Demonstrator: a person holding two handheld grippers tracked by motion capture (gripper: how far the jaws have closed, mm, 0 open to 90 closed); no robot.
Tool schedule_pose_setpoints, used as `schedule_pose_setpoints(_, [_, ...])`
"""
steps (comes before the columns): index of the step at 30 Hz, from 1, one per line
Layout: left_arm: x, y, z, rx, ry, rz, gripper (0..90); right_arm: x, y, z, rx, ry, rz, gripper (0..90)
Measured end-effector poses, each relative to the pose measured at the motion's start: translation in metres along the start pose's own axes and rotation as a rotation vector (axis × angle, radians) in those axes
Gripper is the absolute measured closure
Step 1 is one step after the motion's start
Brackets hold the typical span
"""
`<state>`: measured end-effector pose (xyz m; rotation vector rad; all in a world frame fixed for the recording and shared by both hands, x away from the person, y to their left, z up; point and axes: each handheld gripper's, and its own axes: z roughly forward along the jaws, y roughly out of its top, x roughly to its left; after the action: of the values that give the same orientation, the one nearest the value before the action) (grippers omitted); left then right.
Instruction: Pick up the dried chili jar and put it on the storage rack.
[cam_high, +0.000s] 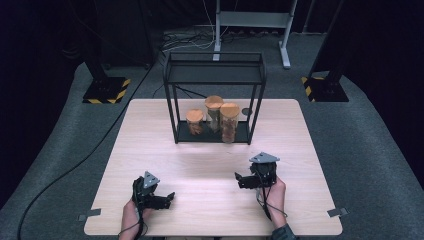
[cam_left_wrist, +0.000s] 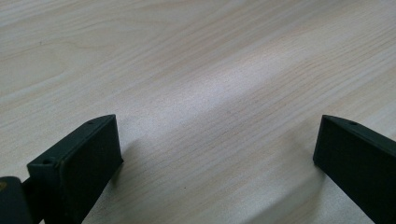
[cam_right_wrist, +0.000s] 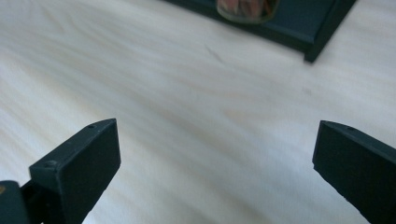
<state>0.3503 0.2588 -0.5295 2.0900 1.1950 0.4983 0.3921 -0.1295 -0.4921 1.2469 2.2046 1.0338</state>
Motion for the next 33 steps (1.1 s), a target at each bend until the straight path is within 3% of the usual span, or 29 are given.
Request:
schedule_pose_setpoints(9, [0.000,0.000,0.000,0.000,0.001,0.001,0.3,-0.005,-0.038,-0.007,0.033,-0.003,0.030,0.0])
schedule_pose_setpoints(14, [0.000,0.000,0.000,0.000,0.003,0.001,0.3,-0.009,-0.049,-0.007,0.044,-0.002,0.038,0.0])
schedule_pose_setpoints(25, [0.000,0.000,0.000,0.000,0.004,0.001,0.3,-0.007,-0.052,-0.009,0.025,-0.025,0.021,0.0])
schedule_pose_setpoints(33, [0.000,0.000,0.000,0.000,0.004,0.000,0.3,-0.006,-0.051,-0.006,0.060,-0.028,0.010,0.0])
